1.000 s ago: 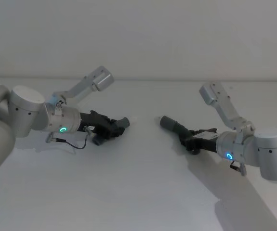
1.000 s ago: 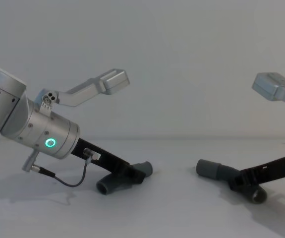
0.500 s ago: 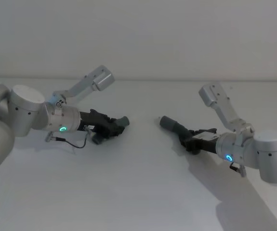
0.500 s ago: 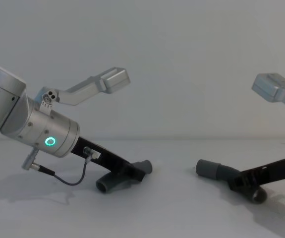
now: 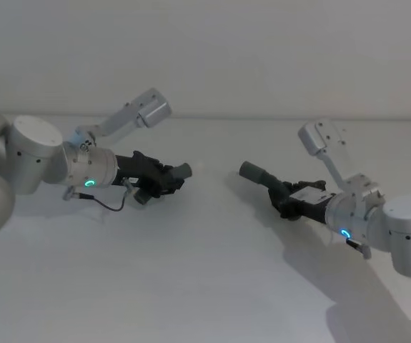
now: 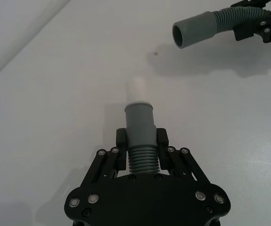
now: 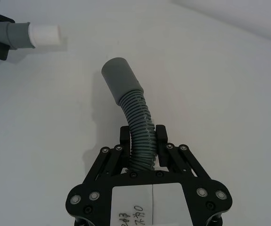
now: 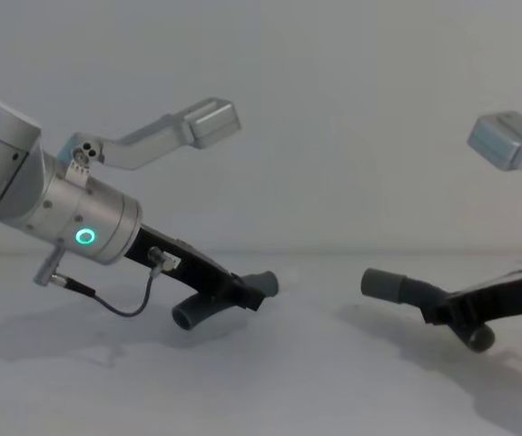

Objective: Use both hands to pick up one end of the pipe from the table, align the ends, and insert them.

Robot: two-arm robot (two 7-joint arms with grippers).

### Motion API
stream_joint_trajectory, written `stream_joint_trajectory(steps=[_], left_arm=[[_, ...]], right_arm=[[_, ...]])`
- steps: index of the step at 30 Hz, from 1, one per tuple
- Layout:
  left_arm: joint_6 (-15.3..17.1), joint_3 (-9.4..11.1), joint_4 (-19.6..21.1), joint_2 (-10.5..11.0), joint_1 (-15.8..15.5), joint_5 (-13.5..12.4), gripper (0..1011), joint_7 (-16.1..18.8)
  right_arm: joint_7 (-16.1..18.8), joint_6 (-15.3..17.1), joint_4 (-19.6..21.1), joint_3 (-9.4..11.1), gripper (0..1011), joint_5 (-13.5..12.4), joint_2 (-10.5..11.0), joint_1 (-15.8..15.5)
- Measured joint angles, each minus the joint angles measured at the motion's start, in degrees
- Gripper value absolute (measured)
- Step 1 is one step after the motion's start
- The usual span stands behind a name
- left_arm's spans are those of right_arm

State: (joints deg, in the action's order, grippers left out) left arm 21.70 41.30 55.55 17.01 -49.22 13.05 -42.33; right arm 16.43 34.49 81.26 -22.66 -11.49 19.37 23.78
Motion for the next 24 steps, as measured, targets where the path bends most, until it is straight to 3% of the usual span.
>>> stream_joint_trajectory(steps=[13,24], left_arm=[[-2.4,1.3,0.8,1.6,-1.5,-0.2,366,-3.6],[-7.3,3.5,-1.2,2.7,-3.9,-0.3,366,-10.2]], right_arm=[[4.4,-3.5,1.8,-1.4,306,1.7,3.5,0.1],[12.2,-7.7,2.8,-3.6,305,2.2,8.0,0.8]])
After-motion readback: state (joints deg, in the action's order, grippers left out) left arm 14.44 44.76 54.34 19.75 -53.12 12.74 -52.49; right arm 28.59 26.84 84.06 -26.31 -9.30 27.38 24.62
